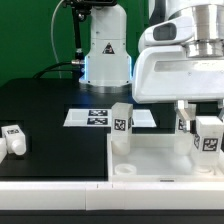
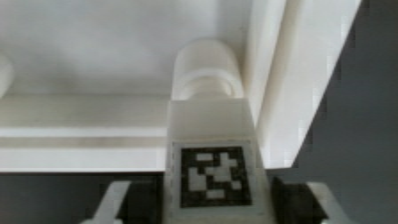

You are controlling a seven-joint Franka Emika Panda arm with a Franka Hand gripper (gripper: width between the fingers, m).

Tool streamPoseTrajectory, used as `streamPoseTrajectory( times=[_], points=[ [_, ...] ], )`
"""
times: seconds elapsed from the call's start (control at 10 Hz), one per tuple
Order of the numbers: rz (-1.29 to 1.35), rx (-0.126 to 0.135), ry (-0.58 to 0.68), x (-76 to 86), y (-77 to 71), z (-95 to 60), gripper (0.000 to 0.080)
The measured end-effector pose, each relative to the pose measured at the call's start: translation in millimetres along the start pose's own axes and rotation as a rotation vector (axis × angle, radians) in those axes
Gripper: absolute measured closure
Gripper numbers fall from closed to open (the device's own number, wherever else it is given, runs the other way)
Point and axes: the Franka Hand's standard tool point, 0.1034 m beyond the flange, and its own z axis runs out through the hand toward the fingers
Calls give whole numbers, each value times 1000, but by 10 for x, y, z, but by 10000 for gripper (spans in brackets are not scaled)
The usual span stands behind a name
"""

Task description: Assemble square table

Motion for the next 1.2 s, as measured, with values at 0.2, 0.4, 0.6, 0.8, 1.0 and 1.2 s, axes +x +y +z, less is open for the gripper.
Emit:
streamPoseTrajectory(
  times=[0.2, 0.4, 0.6, 0.8, 1.0, 1.2],
  points=[
    [-6, -2, 28, 8, -12, 10, 515],
    [-8, -3, 38, 11, -14, 12, 515],
    [-8, -3, 38, 11, -14, 12, 515],
    [-8, -3, 38, 11, -14, 12, 282],
    [-8, 1, 16, 41, -47, 13, 157],
    [-9, 11, -45, 227, -111, -3, 157]
  ],
)
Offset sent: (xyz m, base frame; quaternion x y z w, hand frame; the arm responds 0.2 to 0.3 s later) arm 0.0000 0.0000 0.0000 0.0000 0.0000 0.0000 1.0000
